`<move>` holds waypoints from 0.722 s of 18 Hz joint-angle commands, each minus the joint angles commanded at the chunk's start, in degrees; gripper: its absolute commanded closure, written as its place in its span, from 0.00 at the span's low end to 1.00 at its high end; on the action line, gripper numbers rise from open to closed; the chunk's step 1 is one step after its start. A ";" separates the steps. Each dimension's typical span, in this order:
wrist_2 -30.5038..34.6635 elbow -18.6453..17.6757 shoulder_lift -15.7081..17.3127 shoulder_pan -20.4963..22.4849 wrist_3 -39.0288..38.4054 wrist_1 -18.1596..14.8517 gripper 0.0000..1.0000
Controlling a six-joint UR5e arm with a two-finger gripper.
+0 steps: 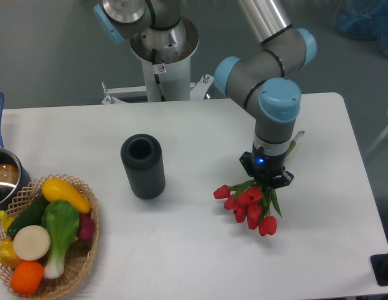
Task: Pick up the flowers from the table
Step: 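Lift the gripped tulip bunch up off the table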
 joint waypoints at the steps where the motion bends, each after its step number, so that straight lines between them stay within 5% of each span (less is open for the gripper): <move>1: 0.00 1.32 -0.18 0.00 0.00 -1.59 0.99; 8: -0.26 7.74 -1.49 0.44 1.31 -8.45 0.98; 13: 0.44 8.19 -1.23 0.26 1.67 -9.16 0.98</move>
